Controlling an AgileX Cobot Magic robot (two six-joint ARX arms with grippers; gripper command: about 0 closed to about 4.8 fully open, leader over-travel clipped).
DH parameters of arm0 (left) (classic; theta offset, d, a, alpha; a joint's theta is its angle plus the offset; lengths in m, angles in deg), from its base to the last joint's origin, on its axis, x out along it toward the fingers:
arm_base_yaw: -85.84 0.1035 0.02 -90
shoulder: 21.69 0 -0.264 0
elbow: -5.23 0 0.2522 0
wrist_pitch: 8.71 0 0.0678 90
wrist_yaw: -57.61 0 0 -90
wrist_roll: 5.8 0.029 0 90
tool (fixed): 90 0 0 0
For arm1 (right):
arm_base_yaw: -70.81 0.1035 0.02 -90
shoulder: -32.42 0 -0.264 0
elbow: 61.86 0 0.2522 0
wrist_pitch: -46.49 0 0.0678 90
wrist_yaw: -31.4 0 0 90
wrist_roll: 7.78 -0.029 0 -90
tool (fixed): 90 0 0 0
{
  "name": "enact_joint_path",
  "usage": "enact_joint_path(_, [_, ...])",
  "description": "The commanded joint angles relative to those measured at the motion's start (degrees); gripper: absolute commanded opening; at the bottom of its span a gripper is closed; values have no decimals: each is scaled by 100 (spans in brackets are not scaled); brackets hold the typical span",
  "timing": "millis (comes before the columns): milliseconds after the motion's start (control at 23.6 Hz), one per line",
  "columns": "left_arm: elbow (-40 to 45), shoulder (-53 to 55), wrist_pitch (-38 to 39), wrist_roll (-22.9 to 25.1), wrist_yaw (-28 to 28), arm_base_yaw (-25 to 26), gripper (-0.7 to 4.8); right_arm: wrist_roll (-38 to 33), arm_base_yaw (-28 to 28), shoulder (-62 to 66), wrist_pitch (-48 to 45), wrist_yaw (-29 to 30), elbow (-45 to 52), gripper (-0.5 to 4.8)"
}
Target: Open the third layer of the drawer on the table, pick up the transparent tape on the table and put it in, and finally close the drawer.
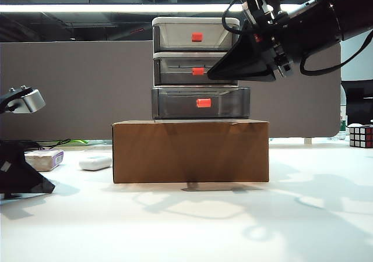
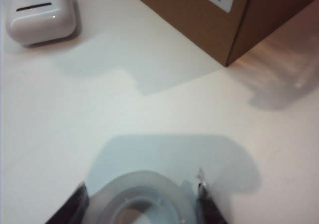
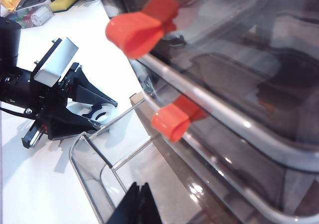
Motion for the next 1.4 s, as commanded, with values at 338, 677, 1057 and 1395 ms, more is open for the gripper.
enact_joint_path(338, [66, -1429, 376, -286, -369, -107, 170, 17, -2, -142, -79, 13, -17, -5])
enact_joint_path(677, [-332, -2804, 527, -417, -195, -1370, 170, 15, -2, -308, -66, 13, -17, -5])
enact_joint_path(1057, [-1814, -2072, 1034, -498, 647, -2833, 178, -72, 9, -450, -66, 17, -17, -5])
enact_joint_path(1395, [-2153, -870, 393, -490, 1102, -3626, 178, -92, 15, -632, 37, 20, -17, -5])
